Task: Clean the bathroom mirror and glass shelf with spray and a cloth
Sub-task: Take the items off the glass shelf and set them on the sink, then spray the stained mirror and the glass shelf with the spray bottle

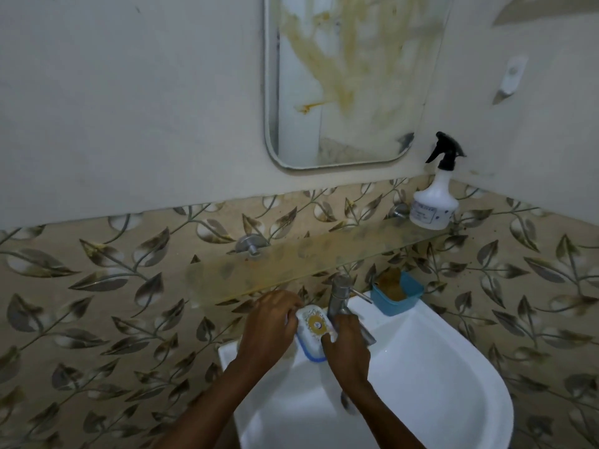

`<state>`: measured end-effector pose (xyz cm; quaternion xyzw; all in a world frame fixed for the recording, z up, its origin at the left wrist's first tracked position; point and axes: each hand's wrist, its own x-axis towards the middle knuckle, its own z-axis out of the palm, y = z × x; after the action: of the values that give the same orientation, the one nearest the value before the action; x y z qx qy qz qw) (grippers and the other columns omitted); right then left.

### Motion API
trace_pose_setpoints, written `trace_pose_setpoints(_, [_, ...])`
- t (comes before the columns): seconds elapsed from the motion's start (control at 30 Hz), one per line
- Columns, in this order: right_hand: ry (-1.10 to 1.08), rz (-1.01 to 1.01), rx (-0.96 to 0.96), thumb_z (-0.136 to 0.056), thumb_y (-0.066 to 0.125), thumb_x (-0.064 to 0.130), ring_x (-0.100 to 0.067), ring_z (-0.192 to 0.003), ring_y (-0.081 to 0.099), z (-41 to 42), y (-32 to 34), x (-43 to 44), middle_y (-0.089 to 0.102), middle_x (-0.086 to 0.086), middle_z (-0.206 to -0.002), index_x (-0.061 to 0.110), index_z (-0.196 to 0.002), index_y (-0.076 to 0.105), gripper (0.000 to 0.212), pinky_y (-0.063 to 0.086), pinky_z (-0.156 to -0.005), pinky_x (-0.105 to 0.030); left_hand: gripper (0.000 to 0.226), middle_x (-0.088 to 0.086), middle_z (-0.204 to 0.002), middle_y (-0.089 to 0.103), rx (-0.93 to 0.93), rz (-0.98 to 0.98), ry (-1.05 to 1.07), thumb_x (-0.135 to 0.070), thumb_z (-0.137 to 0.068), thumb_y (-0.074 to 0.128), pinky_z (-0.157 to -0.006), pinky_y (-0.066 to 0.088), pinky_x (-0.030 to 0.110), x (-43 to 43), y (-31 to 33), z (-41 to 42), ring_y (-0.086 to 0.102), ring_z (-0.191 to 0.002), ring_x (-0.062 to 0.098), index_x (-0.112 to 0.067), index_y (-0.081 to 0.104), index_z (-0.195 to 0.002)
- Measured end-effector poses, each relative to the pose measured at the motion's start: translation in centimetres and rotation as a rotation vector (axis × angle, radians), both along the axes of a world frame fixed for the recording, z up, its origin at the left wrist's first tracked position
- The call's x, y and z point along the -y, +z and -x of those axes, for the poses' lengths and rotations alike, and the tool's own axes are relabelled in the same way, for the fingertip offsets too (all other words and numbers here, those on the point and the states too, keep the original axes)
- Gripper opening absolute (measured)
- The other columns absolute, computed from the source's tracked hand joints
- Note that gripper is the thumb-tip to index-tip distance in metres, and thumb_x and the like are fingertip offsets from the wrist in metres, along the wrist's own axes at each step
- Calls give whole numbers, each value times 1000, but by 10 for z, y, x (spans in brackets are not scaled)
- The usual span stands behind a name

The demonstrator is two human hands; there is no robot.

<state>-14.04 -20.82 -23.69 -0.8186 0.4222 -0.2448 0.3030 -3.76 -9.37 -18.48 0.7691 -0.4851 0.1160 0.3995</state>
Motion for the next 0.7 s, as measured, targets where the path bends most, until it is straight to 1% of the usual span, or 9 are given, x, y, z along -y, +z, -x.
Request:
trace_pose_setpoints(0.07, [2, 110, 57, -87, 56, 20, -24, -95, 60, 15, 27, 15, 60, -6, -101, 14, -94, 58, 10, 45, -71, -32, 28, 0, -87, 67, 24, 1, -53, -20, -79, 38, -75, 37, 16, 12, 7, 8, 52, -84, 8, -16, 65, -87])
trace_pose_setpoints(0.1, [-13, 139, 92, -87, 55, 19, -25, -86, 59, 21, 42, 23, 60, -5, -91, 14, -85, 57, 6, 41, -62, -31, 29, -1, -89, 66, 31, 9, -76, -21, -80, 38, -75, 39, 17, 17, 10, 11, 52, -85, 8, -16, 65, -89])
trace_pose_setpoints(0.2, [-87, 189, 197, -86, 54, 12, -21, -57, 46, 38, 85, 55, 52, -9, -64, 6, -68, 51, 20, 26, -46, -27, 30, -2, -88, 66, 54, 56, -148, -24, -82, 37, -70, 41, 16, 34, 34, 27, 53, -80, 6, -16, 65, -89])
trace_pose_setpoints(0.23, [-103, 197, 216, -86, 53, 11, -23, -53, 42, 42, 98, 66, 50, -16, -61, 0, -66, 51, 23, 24, -46, -28, 30, -3, -87, 66, 69, 65, -171, -26, -83, 37, -68, 40, 15, 40, 44, 32, 54, -77, 7, -16, 65, -90])
trace_pose_setpoints(0.3, [-125, 229, 257, -86, 53, 10, -33, -55, 46, 48, 122, 89, 54, -26, -63, -5, -67, 52, 24, 24, -50, -28, 32, -2, -89, 67, 85, 84, -205, -29, -84, 36, -66, 40, 13, 52, 69, 39, 58, -76, 9, -16, 65, -93])
trace_pose_setpoints(0.33, [-135, 246, 266, -86, 53, 10, -34, -57, 48, 51, 134, 100, 55, -25, -64, -5, -67, 52, 24, 24, -51, -29, 31, -1, -90, 68, 97, 99, -207, -27, -84, 38, -66, 43, 16, 58, 80, 40, 60, -76, 10, -17, 65, -94])
trace_pose_setpoints(0.4, [-149, 275, 284, -86, 53, 11, -26, -57, 45, 54, 158, 119, 53, -20, -63, -1, -66, 51, 23, 24, -51, -29, 23, -3, -92, 68, 125, 140, -204, -22, -84, 45, -67, 50, 22, 71, 101, 38, 61, -76, 9, -20, 65, -96])
trace_pose_setpoints(0.53, [-138, 311, 333, -86, 51, 9, -21, -55, 38, 55, 197, 159, 42, -13, -60, 8, -62, 41, 26, 23, -53, -28, 16, -8, -92, 68, 194, 183, -210, -16, -85, 53, -67, 55, 28, 85, 140, 29, 61, -75, 5, -22, 64, -94])
trace_pose_setpoints(0.7, [-192, 177, 418, -85, 49, 6, -20, -57, 37, 53, 237, 204, 39, -5, -57, 8, -63, 41, 24, 24, -53, -28, 14, -8, -87, 69, 181, 219, -189, -15, -86, 54, -63, 56, 31, 87, 174, 21, 63, -69, 4, -23, 65, -90])
